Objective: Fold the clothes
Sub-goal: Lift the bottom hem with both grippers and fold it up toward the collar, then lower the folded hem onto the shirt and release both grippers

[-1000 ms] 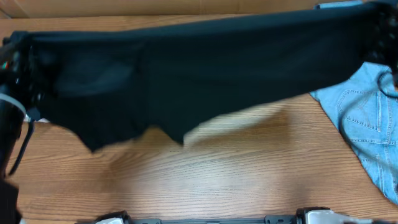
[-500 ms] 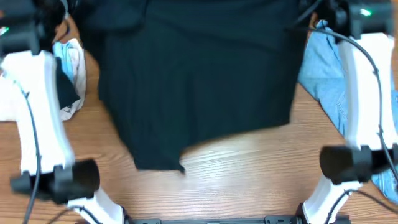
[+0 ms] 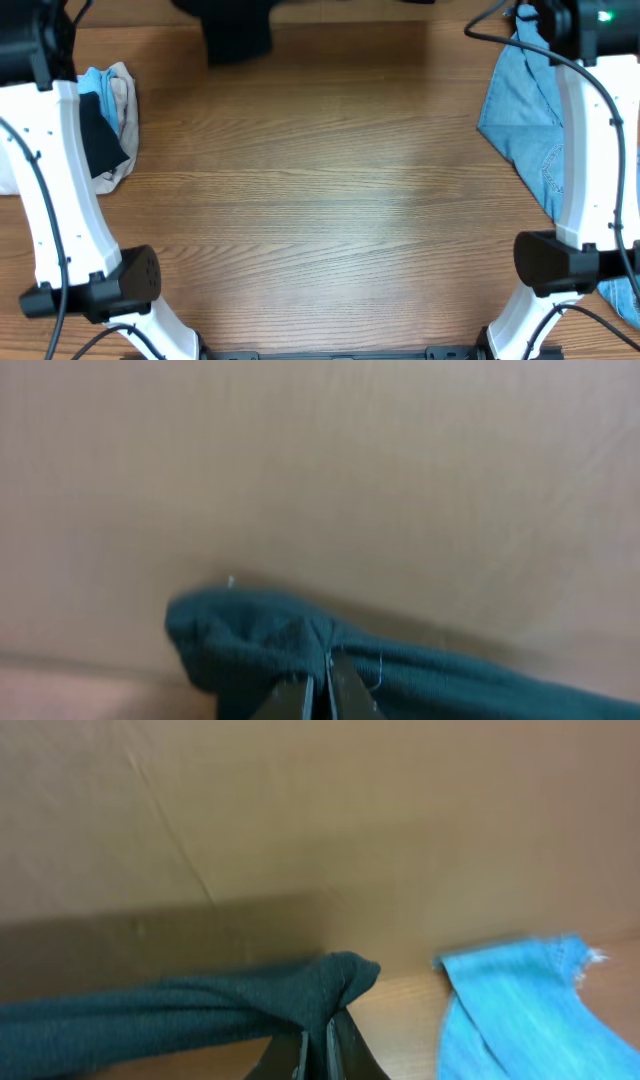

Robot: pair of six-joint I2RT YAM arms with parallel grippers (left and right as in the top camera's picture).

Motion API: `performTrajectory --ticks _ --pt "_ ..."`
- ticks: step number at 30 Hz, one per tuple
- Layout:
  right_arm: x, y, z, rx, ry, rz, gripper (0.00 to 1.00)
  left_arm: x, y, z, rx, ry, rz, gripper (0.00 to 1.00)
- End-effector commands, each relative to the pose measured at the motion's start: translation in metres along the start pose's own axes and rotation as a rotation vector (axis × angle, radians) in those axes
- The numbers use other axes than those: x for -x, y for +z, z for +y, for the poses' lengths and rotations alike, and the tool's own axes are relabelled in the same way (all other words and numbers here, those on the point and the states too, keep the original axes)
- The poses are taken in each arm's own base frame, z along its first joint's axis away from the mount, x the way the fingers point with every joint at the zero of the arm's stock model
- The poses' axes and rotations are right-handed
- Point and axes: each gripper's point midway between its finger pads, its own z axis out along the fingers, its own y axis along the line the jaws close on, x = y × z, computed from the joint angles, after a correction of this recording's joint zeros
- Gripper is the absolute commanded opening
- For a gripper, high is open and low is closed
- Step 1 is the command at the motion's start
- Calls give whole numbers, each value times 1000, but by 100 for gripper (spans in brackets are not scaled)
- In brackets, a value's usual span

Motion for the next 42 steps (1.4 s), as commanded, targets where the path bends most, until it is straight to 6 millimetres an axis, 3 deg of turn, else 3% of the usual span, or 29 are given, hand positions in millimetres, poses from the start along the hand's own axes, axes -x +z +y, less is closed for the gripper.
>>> performTrajectory --ticks 1,7,12,15,19,24,32,42 --pt "-22 0 -36 -123 0 90 4 -27 -11 14 81 8 115 4" --pt "-136 17 -56 -202 -59 518 4 -177 -12 38 183 -76 660 4" --pt "-214 19 -73 -256 -94 801 4 -284 -12 50 215 -82 1022 4" --pt "-251 14 -82 -281 -108 930 4 -337 -24 66 262 -75 1214 4" --pt "-290 6 -80 -257 -97 1065 4 -385 -44 88 349 -82 1383 4" --pt "-325 -7 -75 -215 -62 1195 4 -411 -62 94 377 -100 1480 4" --pt "-357 -30 -91 -235 15 1297 4 -422 -94 93 409 -117 1591 4" --pt "-394 -71 -105 -259 49 1327 4 -434 -165 92 509 -143 1580 4"
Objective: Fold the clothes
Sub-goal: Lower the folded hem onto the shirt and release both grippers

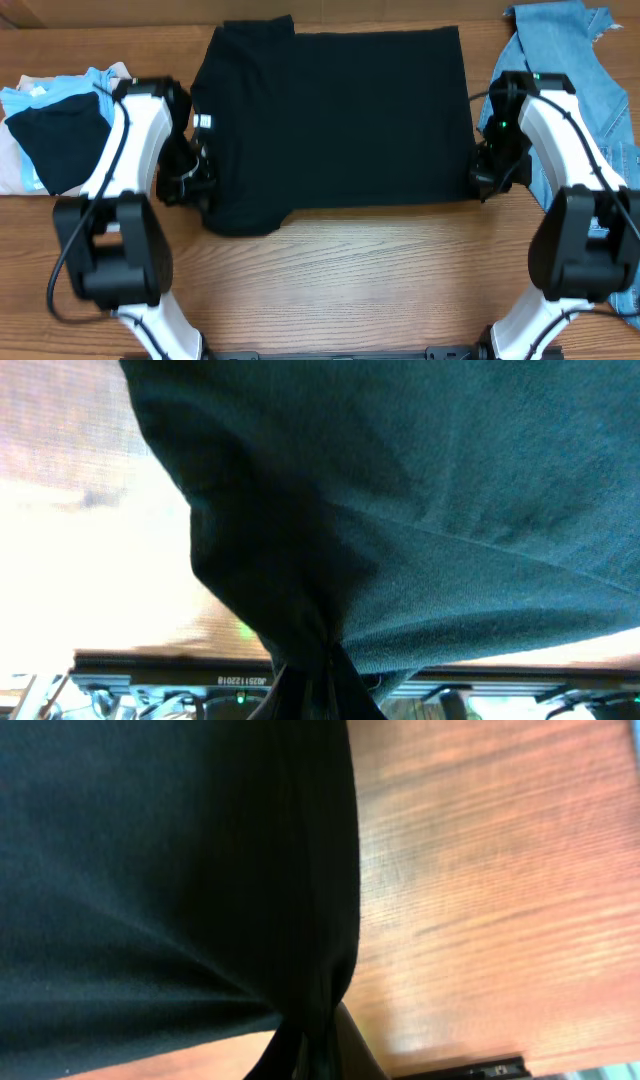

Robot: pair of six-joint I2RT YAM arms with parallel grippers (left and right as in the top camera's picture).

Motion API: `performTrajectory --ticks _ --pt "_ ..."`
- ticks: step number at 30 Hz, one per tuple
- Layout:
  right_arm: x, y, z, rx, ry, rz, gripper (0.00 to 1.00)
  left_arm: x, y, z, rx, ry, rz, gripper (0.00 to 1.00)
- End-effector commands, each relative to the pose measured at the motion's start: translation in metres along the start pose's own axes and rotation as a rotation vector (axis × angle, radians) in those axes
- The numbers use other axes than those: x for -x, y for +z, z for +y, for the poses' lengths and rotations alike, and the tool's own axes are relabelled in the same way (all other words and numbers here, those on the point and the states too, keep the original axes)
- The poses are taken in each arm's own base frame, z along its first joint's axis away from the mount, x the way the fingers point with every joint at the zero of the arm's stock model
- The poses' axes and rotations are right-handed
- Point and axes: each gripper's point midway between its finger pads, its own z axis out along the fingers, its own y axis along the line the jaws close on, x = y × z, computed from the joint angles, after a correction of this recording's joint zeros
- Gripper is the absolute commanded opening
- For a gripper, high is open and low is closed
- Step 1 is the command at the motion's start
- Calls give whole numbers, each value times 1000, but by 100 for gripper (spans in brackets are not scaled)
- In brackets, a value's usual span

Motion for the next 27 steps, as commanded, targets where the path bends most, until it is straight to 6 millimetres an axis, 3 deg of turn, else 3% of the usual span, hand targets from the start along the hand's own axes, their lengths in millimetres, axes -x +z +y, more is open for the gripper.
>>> performTrajectory --ticks 1,5,9,14,19,27 --pt "-16 0 -8 -4 32 -23 4 -25 -1 13 28 -32 -65 4" --pt "-30 9 -11 -5 51 -17 4 -48 11 22 41 -60 -88 4" --pt "-28 5 -11 3 54 -53 4 -46 14 33 87 -91 -158 4" --pt "-8 1 -7 23 55 -141 4 -6 4 30 57 -140 -329 4" --pt "28 -7 1 57 57 -290 4 35 -13 22 -15 -176 -502 4" --pt "64 -18 8 92 59 -438 4 78 -36 -10 -184 -104 -663 4"
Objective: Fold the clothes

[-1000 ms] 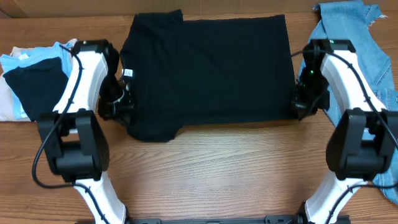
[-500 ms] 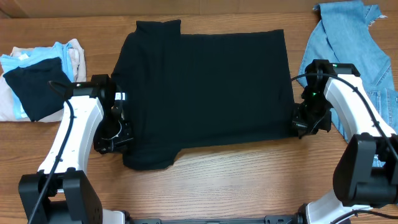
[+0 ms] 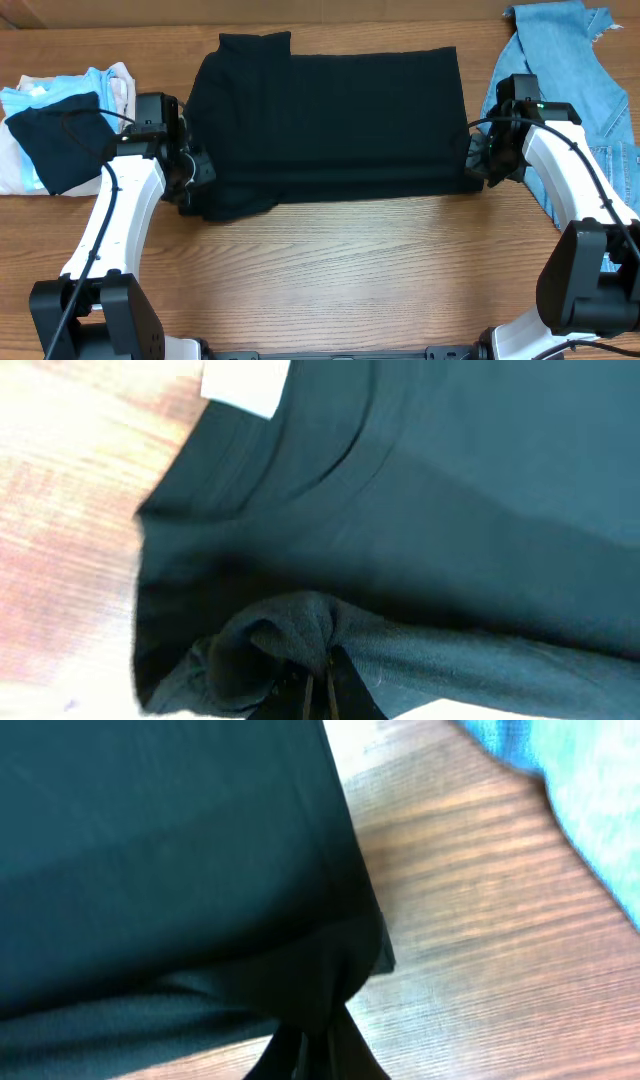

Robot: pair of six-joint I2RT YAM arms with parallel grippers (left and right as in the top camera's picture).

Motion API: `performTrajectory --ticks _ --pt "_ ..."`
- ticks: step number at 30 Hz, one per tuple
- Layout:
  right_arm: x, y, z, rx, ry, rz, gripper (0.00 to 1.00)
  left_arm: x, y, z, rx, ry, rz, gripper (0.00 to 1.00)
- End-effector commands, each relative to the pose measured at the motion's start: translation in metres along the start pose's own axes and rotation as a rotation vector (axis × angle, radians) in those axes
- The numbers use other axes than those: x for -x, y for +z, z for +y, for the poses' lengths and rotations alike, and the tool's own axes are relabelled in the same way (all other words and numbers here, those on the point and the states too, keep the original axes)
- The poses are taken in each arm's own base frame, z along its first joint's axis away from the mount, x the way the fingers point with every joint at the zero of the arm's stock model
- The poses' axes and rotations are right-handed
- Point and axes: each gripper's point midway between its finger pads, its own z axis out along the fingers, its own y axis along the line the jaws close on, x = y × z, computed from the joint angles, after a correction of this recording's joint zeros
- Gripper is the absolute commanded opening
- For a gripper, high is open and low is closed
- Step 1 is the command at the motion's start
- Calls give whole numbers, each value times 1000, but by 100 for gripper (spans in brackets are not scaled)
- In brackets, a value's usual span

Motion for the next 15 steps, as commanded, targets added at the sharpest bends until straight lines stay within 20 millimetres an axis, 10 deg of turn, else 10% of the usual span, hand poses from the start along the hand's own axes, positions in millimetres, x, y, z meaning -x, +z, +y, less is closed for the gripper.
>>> performTrajectory --ticks 1,15 --pt "13 -5 -7 -28 16 -61 4 9 3 -1 -30 -31 -22 5" --pt "38 5 -2 -8 13 -140 5 29 44 -3 -38 -27 -43 5"
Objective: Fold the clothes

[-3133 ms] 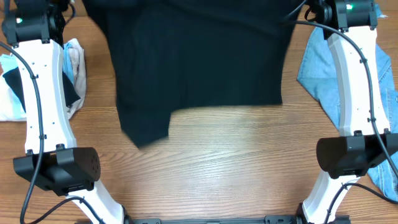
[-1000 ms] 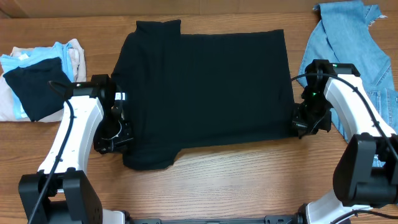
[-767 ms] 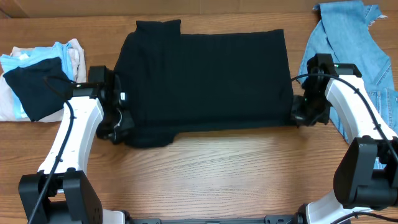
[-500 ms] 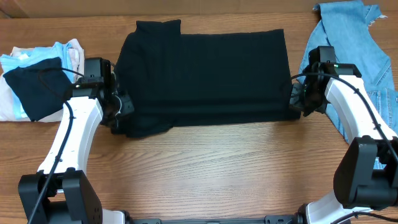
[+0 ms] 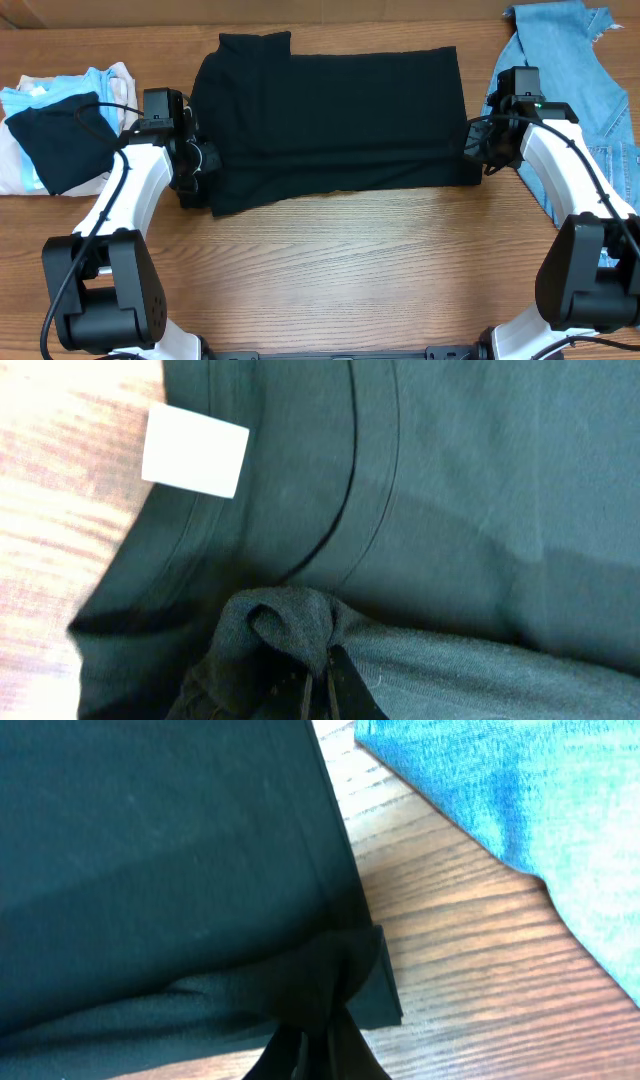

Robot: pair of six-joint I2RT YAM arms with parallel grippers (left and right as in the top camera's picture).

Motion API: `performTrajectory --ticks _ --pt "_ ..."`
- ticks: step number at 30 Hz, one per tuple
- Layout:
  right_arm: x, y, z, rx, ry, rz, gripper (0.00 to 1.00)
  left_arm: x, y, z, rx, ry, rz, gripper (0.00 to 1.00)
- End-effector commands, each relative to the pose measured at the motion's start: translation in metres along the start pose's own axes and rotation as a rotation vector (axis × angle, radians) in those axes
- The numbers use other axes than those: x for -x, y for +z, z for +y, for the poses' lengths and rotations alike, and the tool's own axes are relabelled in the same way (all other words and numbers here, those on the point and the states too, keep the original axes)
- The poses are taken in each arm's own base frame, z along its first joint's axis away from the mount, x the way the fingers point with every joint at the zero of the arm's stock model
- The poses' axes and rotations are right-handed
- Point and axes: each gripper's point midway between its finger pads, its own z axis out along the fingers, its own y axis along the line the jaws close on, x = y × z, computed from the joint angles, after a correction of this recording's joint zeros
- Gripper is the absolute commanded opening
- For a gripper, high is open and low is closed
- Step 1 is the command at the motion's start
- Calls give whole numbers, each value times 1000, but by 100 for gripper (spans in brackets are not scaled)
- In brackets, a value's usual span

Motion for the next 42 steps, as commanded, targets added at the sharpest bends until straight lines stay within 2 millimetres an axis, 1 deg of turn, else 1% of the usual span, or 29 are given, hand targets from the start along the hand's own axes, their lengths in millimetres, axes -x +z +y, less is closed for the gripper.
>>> performTrajectory --ticks 1,6,7,8,14,17,19,20,21,23,25,28,30,32,36,42 --pt "6 0 -9 -36 12 -21 5 11 0 4 5 -24 -40 5" --pt "7 0 -9 -35 12 -26 6 20 -1 0 -9 -20 -77 5" --pt "7 0 -9 -35 12 -26 9 21 -1 0 -10 -22 -81 5" --pt "6 0 -9 -35 12 -24 11 22 -1 0 -11 -22 -84 5" --pt "0 3 -10 -37 12 -3 11 27 -1 -2 -19 -26 -104 6" --pt "-5 8 -11 -38 12 4 11 29 -1 -3 -23 -24 -113 9" --pt "-7 12 -11 -37 12 3 12 30 -2 -4 -25 -23 -118 13" --pt "-7 14 -10 -29 12 0 15 31 -2 -4 -25 -23 -119 15" --pt "-6 14 -9 -23 12 -5 21 30 -2 -4 -25 -23 -118 17" --pt "1 14 -7 -10 12 -33 40 30 -1 -4 -24 -23 -116 26" --pt "15 14 -3 4 11 -89 47 29 -1 -3 -23 -23 -113 27" --pt "33 11 6 50 8 -161 53 28 -1 -3 -21 -24 -109 28" --pt "38 10 11 77 6 -181 55 26 -1 -2 -18 -24 -99 28" --pt "37 10 11 78 6 -175 55 22 -1 -1 -12 -27 -84 30" --pt "24 12 8 65 8 -124 59 8 0 4 8 -34 -29 43" --pt "9 14 4 50 10 -62 59 -20 1 5 19 -37 78 49"
